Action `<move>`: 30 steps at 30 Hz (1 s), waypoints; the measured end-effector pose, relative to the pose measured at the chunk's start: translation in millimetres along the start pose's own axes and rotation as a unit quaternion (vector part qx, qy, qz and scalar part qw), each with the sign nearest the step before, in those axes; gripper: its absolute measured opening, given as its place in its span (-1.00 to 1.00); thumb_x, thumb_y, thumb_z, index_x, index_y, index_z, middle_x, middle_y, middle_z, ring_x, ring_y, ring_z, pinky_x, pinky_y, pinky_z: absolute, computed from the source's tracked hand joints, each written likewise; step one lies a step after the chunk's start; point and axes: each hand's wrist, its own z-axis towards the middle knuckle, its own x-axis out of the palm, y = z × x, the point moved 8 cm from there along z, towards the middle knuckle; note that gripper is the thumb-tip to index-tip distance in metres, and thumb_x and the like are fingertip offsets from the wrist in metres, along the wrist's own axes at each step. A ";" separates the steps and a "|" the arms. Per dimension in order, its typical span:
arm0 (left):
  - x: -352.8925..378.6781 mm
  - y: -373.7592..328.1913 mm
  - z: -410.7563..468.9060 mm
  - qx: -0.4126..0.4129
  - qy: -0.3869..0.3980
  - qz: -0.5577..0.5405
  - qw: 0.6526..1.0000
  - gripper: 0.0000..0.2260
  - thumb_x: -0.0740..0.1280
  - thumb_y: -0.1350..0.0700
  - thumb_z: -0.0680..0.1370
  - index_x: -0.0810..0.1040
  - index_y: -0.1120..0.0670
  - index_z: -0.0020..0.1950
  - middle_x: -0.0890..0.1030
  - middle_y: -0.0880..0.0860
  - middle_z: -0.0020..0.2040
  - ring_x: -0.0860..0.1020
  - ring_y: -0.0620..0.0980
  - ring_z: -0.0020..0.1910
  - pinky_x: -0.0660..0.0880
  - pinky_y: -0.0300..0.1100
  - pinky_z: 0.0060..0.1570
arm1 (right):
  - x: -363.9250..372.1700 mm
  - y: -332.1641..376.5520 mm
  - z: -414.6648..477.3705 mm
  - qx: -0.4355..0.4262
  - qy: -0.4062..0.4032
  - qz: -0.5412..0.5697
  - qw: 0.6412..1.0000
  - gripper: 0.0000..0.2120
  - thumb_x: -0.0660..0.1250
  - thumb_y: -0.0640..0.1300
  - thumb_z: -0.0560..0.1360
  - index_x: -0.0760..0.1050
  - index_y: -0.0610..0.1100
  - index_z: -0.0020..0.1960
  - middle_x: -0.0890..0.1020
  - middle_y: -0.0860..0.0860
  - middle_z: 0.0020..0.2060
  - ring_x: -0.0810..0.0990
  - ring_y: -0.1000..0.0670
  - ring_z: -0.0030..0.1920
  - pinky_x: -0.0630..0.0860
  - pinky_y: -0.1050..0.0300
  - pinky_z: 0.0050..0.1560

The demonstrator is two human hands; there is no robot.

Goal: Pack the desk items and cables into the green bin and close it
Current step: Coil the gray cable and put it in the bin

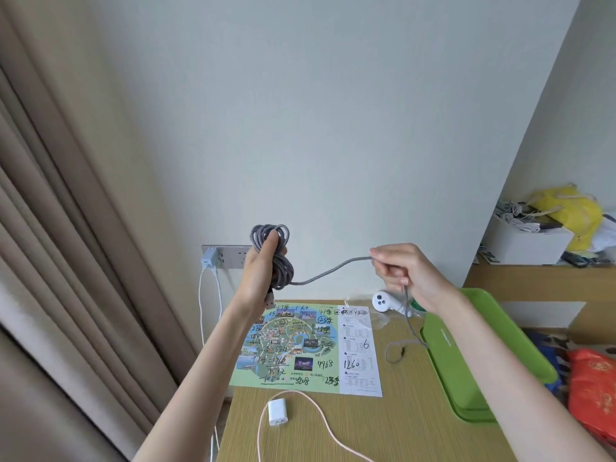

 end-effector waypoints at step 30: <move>77.8 -8.7 -21.1 0.016 0.238 -0.099 0.966 -0.67 0.35 -0.06 0.49 0.65 0.09 0.16 0.36 -0.06 -0.30 0.22 -0.05 -0.33 -0.02 0.03 -0.25 | 53.3 -32.0 -4.4 0.070 0.143 0.028 0.987 -0.64 0.10 0.12 0.63 0.40 -0.12 -0.17 0.24 0.01 -0.41 0.19 0.03 -0.44 0.21 0.19 -0.42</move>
